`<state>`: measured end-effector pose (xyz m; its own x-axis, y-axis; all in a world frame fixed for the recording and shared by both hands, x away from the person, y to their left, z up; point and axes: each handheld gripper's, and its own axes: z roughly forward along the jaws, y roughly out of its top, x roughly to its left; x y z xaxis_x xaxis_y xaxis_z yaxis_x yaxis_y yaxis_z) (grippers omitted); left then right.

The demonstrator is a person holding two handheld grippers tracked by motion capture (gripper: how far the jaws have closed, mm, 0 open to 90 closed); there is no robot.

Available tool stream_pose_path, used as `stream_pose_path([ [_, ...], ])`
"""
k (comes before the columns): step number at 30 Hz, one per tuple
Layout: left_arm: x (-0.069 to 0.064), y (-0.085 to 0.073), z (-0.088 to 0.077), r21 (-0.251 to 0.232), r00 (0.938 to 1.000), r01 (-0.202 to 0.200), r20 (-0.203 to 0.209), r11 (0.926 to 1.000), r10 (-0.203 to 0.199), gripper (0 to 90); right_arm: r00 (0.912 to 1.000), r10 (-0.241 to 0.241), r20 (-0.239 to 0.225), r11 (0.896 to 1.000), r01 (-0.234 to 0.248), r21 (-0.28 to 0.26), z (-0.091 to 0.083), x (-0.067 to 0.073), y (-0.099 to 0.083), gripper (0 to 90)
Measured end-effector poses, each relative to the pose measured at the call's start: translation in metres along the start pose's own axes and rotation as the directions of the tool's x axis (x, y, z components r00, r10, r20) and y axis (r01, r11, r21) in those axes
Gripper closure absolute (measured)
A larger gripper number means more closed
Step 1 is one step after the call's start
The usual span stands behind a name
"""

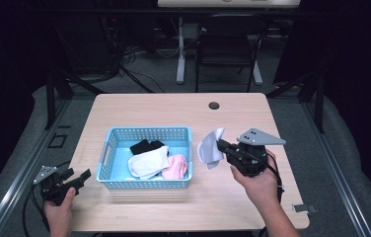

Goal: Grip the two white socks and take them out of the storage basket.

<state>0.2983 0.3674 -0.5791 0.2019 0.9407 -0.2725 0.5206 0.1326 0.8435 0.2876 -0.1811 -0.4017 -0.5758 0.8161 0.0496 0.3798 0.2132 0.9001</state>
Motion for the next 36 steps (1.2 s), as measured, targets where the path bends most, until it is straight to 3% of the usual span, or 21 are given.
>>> stream_pose_path([
  [15,0.000,0.000,0.000,0.000,1.0000,0.000,-0.001,1.0000,0.000,21.0,0.9994,0.029,0.019,0.996,-0.030,0.080,0.028,-0.005,-0.053,88.5],
  [22,0.000,0.000,0.000,0.000,1.0000,0.000,-0.002,1.0000,0.000,21.0,0.9975,0.047,0.053,0.992,-0.053,0.114,0.036,-0.013,-0.071,88.5],
  [26,0.000,0.000,0.000,0.002,1.0000,-0.001,-0.001,1.0000,0.001,21.0,0.9917,0.084,0.097,0.988,-0.095,0.122,0.038,-0.028,-0.086,88.5],
  [36,0.000,0.000,0.001,0.004,1.0000,-0.009,0.001,1.0000,0.009,21.1,0.9655,0.195,0.172,0.967,-0.218,0.129,0.040,-0.063,-0.114,88.4],
])
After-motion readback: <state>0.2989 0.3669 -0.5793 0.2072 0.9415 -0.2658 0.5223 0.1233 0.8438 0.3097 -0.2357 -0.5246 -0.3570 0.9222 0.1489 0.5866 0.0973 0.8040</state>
